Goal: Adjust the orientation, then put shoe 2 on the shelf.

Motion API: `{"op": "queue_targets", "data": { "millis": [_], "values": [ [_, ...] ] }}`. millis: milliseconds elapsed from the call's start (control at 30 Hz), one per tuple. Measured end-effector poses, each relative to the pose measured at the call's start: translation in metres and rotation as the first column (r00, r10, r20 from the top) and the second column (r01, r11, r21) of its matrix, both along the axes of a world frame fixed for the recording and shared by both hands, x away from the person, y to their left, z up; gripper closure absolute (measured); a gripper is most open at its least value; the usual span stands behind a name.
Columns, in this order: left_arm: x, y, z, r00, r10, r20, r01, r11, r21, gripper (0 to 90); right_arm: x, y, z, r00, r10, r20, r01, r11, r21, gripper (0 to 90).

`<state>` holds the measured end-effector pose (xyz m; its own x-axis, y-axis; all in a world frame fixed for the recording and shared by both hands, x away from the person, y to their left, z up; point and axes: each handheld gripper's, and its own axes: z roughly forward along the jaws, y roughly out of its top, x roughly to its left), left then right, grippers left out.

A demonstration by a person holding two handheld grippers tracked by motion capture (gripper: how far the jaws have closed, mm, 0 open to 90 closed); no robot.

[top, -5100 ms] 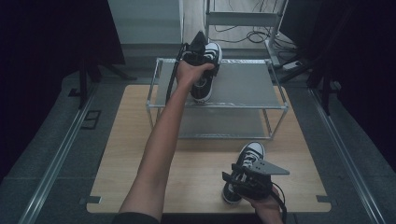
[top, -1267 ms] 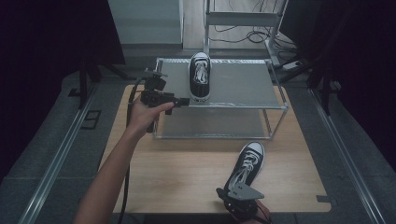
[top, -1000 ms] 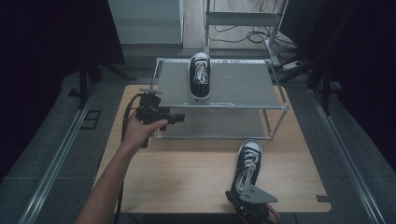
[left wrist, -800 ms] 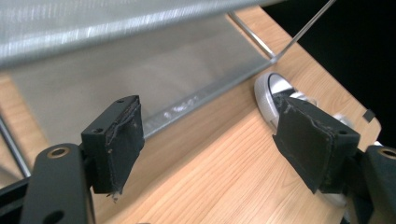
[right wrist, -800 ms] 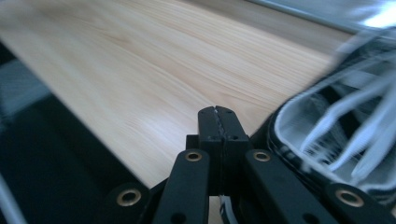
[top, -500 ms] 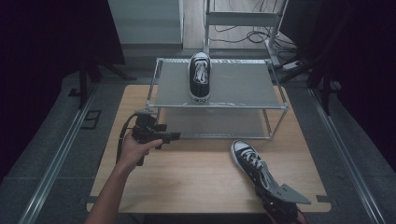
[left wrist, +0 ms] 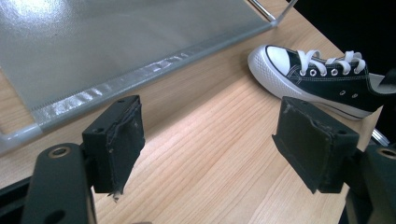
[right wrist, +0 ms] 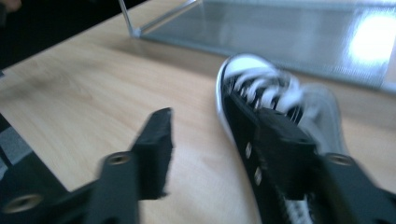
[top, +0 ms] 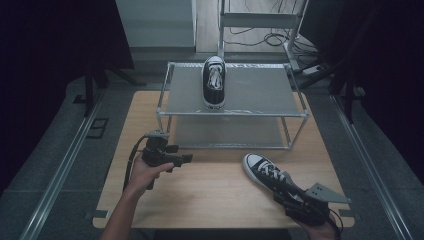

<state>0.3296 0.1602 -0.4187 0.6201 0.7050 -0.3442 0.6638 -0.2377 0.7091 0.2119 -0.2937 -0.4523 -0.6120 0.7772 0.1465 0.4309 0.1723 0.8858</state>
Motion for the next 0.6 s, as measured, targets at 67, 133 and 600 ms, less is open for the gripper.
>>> {"op": "queue_targets", "data": {
  "millis": [67,133,600],
  "values": [
    [-0.004,-0.001,-0.004,0.9999,0.008,0.010,-0.008,0.9999,0.010,23.8,0.006,-0.001,0.008,0.9999,0.005,0.016,-0.004,0.9999,-0.013,32.9],
    [-0.006,-0.002,-0.009,1.0000,0.006,0.008,-0.006,0.9999,0.009,24.2,0.014,-0.002,0.014,0.9996,0.030,0.001,-0.029,0.9994,-0.017,29.0],
    [-0.010,-0.002,-0.035,0.9993,-0.002,-0.037,0.002,1.0000,0.004,24.2,0.072,-0.015,0.018,0.9890,0.009,-0.148,-0.025,0.9935,-0.111,20.6]
  ]
}}
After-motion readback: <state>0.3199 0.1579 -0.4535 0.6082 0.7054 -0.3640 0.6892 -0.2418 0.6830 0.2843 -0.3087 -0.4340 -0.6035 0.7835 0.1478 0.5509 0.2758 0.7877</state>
